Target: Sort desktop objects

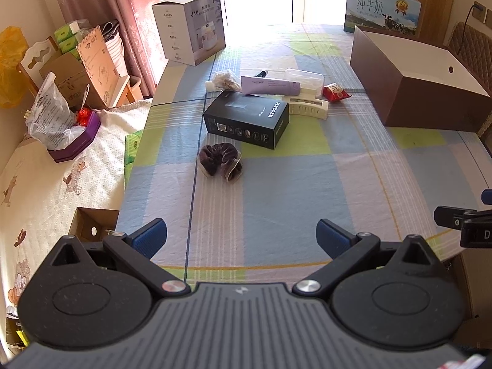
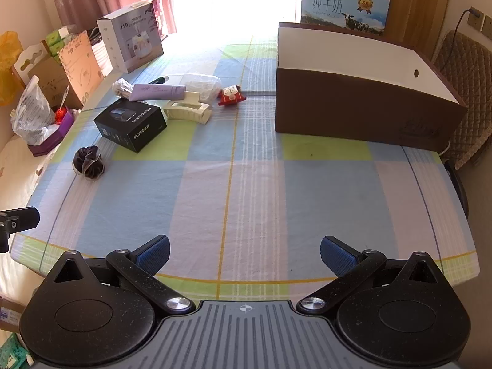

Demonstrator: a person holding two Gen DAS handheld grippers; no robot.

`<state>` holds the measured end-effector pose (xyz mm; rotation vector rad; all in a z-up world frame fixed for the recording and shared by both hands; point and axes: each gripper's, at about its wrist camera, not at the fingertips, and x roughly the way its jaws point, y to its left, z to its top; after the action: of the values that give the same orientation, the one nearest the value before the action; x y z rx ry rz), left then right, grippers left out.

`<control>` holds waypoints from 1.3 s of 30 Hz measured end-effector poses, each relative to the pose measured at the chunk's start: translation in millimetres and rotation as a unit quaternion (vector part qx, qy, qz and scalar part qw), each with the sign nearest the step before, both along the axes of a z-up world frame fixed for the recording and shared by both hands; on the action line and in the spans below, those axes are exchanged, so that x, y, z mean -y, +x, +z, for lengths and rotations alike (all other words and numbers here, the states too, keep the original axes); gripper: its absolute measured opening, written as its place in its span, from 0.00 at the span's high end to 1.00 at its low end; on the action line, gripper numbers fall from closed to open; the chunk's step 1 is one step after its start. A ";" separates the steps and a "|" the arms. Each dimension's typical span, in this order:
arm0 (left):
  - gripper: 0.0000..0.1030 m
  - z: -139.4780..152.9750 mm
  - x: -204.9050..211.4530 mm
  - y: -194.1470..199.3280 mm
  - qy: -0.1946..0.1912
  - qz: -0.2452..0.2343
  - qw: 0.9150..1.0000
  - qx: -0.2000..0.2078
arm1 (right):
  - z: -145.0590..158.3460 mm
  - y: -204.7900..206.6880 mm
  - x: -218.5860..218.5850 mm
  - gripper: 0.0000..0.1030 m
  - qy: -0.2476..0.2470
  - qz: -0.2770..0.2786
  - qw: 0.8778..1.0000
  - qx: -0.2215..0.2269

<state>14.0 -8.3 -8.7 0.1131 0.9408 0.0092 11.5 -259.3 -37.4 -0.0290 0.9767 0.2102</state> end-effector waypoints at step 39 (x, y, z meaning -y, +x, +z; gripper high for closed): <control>0.01 0.6 -10.4 14.6 -0.003 0.010 1.000 -0.009 | -3.0 17.0 -13.5 0.02 -0.007 0.012 1.000 -0.007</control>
<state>28.6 2.1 -8.1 0.0981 0.9608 0.0236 28.6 -245.7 -40.4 -0.0522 0.9922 0.2252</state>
